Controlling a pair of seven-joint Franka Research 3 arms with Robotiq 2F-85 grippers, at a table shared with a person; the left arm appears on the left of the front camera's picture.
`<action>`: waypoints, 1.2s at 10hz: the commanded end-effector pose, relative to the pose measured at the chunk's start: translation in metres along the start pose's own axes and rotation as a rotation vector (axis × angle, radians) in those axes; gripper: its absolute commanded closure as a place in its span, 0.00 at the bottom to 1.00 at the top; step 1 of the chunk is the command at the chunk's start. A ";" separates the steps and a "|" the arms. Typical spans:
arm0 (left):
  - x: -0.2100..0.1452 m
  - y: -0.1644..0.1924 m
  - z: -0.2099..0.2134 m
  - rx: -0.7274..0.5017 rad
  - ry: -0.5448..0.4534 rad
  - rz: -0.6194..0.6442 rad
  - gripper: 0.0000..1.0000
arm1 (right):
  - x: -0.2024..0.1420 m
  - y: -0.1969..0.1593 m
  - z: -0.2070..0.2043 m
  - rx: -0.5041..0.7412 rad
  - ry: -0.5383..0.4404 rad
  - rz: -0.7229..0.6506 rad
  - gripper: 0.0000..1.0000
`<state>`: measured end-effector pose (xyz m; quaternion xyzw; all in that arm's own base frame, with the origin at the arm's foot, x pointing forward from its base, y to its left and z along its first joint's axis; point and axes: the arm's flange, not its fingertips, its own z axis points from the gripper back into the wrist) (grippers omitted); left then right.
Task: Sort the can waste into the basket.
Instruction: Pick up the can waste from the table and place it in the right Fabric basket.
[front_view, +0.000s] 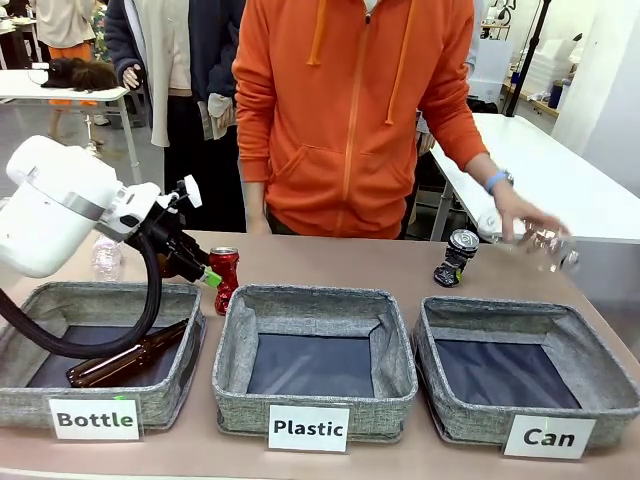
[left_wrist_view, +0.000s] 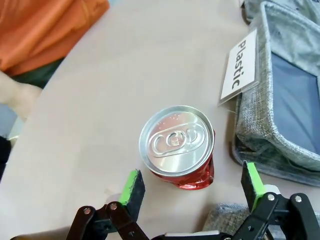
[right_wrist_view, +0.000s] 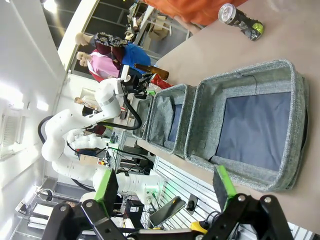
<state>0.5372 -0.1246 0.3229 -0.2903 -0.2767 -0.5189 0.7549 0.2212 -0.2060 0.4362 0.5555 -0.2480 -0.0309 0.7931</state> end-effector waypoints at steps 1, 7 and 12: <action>0.001 0.008 -0.009 -0.040 -0.001 -0.016 0.00 | 0.003 0.000 0.001 0.021 -0.015 0.027 0.00; -0.001 0.017 -0.036 -0.101 -0.041 -0.016 0.00 | 0.003 0.000 0.001 0.021 -0.015 0.027 0.00; -0.003 0.022 -0.039 -0.150 -0.118 -0.033 1.00 | 0.003 0.000 0.001 0.021 -0.015 0.027 0.00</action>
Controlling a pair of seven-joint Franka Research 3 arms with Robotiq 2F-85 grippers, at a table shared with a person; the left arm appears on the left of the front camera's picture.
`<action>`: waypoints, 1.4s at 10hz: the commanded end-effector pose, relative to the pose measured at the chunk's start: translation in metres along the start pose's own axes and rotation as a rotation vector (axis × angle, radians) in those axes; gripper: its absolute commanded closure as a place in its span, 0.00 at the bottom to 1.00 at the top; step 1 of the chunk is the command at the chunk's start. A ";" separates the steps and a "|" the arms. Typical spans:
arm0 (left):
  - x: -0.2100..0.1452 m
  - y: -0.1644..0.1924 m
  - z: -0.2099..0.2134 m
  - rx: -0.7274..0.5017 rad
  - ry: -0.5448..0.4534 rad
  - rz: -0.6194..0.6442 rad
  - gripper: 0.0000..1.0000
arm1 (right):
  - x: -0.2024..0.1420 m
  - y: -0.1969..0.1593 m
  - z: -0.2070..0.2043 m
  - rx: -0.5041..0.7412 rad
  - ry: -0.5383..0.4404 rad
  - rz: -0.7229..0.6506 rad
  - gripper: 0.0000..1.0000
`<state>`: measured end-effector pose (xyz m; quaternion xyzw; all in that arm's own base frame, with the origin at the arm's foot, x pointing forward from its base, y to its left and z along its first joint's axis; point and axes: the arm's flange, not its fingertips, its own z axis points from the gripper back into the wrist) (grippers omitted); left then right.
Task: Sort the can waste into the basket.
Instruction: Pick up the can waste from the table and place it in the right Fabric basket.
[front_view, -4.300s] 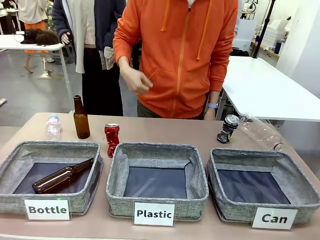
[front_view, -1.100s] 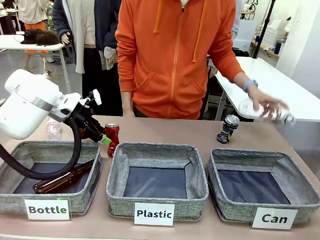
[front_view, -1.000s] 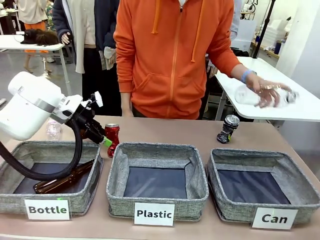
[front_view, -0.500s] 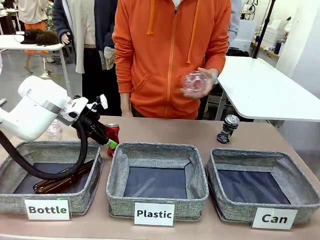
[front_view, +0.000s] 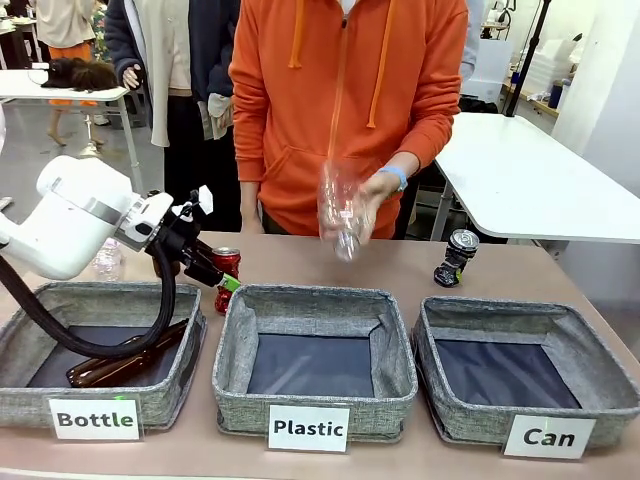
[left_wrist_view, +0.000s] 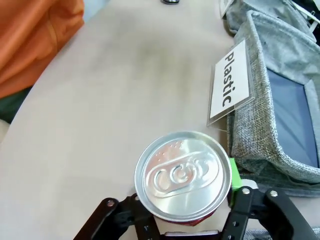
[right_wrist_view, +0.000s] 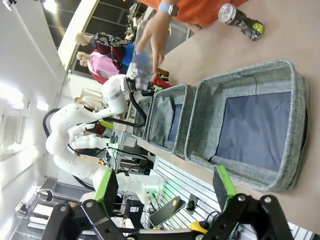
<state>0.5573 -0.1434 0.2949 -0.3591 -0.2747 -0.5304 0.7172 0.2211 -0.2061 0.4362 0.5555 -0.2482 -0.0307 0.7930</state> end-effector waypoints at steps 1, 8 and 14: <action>-0.001 0.005 -0.004 -0.024 -0.036 -0.014 1.00 | 0.003 0.000 0.001 0.021 -0.015 0.026 0.00; -0.001 -0.119 0.194 -0.135 -0.116 -0.264 1.00 | 0.003 0.000 0.001 0.021 -0.015 0.026 0.00; -0.110 -0.252 0.286 -0.181 -0.318 -0.499 1.00 | 0.003 0.000 0.001 0.021 -0.015 0.026 0.00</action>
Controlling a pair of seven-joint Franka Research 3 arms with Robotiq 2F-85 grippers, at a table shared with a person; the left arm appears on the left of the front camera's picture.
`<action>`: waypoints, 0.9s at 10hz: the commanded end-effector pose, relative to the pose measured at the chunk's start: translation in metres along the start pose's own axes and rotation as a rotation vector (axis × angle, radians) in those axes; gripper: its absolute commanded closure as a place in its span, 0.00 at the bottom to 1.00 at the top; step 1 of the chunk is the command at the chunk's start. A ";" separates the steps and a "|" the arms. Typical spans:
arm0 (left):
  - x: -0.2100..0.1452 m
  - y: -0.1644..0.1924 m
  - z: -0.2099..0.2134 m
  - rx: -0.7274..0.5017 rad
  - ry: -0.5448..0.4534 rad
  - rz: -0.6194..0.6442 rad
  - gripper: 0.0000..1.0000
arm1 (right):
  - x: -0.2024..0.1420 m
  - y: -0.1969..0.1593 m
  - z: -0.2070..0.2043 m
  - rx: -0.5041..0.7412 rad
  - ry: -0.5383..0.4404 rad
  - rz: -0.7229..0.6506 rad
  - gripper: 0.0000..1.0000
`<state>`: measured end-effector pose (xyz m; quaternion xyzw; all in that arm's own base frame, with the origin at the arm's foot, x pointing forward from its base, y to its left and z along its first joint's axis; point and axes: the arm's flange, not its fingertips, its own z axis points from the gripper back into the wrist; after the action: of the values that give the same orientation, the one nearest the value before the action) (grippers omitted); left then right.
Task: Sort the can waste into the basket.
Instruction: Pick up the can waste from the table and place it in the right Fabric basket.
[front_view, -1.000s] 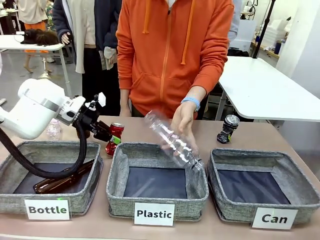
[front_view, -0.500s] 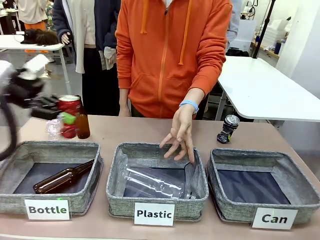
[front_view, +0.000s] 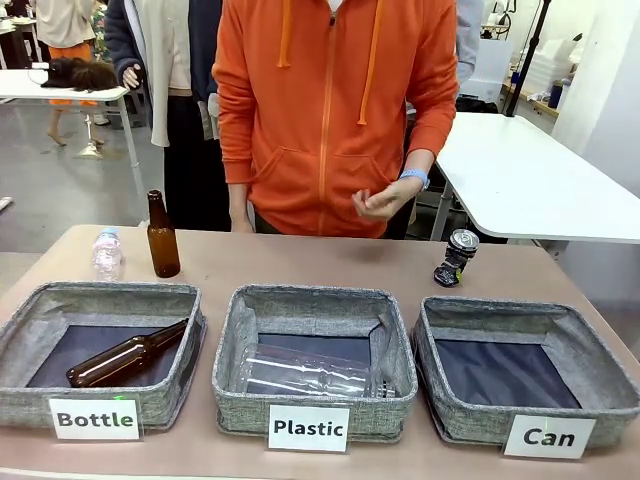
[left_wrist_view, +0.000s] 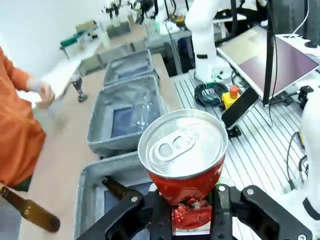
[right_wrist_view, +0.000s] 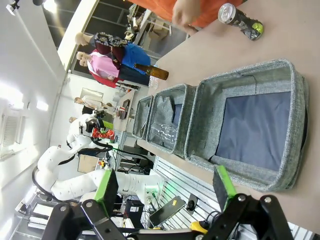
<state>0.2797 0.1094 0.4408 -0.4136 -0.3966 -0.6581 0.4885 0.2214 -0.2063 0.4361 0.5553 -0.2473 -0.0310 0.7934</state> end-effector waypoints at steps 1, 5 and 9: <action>-0.002 0.016 -0.011 0.155 -0.040 0.112 0.90 | 0.002 0.001 0.001 0.021 -0.016 0.028 0.00; 0.000 0.000 0.000 0.000 0.000 0.000 0.90 | 0.002 0.001 0.001 0.021 -0.016 0.028 0.00; 0.103 0.101 -0.152 -0.267 0.105 -0.070 0.73 | -0.014 0.026 0.029 -0.154 0.027 0.026 0.00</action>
<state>0.3092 -0.0291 0.4732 -0.4361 -0.3295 -0.7122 0.4404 0.2107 -0.2141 0.4476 0.5224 -0.2455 -0.0277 0.8162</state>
